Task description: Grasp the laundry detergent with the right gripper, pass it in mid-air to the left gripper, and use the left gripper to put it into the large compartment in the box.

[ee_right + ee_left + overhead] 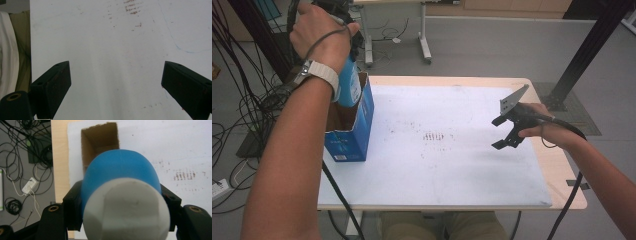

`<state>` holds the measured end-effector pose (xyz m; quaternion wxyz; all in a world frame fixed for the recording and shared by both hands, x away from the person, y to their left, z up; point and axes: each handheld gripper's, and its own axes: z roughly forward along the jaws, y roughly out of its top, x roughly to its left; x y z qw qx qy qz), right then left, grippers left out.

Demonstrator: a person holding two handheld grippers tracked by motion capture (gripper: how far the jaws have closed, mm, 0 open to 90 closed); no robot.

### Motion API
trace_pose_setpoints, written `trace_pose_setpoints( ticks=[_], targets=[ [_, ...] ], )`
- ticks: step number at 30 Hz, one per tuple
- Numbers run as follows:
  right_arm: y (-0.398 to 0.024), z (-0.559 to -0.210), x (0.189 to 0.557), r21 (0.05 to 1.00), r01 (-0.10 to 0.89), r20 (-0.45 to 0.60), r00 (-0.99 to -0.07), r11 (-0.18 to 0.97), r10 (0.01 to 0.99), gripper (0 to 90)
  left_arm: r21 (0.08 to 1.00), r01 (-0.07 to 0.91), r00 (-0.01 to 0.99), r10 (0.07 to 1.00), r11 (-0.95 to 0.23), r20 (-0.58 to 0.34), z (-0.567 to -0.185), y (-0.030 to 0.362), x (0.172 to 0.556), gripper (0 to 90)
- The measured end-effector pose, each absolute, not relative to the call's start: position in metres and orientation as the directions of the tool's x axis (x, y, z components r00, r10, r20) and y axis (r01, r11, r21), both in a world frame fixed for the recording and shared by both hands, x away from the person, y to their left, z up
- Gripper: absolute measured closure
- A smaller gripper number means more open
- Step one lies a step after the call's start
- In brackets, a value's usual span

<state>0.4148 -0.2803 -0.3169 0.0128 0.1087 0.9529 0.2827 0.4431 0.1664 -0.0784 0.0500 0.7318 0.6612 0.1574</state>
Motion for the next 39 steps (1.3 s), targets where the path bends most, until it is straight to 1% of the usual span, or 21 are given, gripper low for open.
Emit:
trace_pose_setpoints(
  ticks=[6, 12, 16, 35, 39],
  targets=[
    [-0.281, -0.319, 0.415, 0.543, 0.206, 0.042, -0.975, 0.814, 0.219, 9.1, 0.28, 0.956, 0.049, 0.987, -0.091, 0.152, -0.09, 0.18, 0.446, 37.0],
    [-0.279, -0.323, 0.415, 0.542, 0.213, 0.051, -0.974, 0.813, 0.222, 9.0, 0.268, 0.959, 0.045, 0.985, -0.089, 0.166, -0.102, 0.185, 0.449, 37.0],
    [-0.278, -0.323, 0.415, 0.543, 0.216, 0.055, -0.973, 0.812, 0.223, 9.1, 0.264, 0.961, 0.044, 0.987, -0.084, 0.155, -0.111, 0.189, 0.451, 37.0],
    [-0.278, -0.328, 0.415, 0.538, 0.234, 0.065, -0.969, 0.81, 0.237, 9.0, 0.235, 0.966, 0.075, 0.989, -0.105, 0.131, -0.159, 0.201, 0.457, 37.1],
    [-0.279, -0.329, 0.415, 0.54, 0.238, 0.068, -0.968, 0.807, 0.24, 9.0, 0.228, 0.967, 0.085, 0.987, -0.116, 0.139, -0.168, 0.202, 0.458, 37.0]
  ],
)
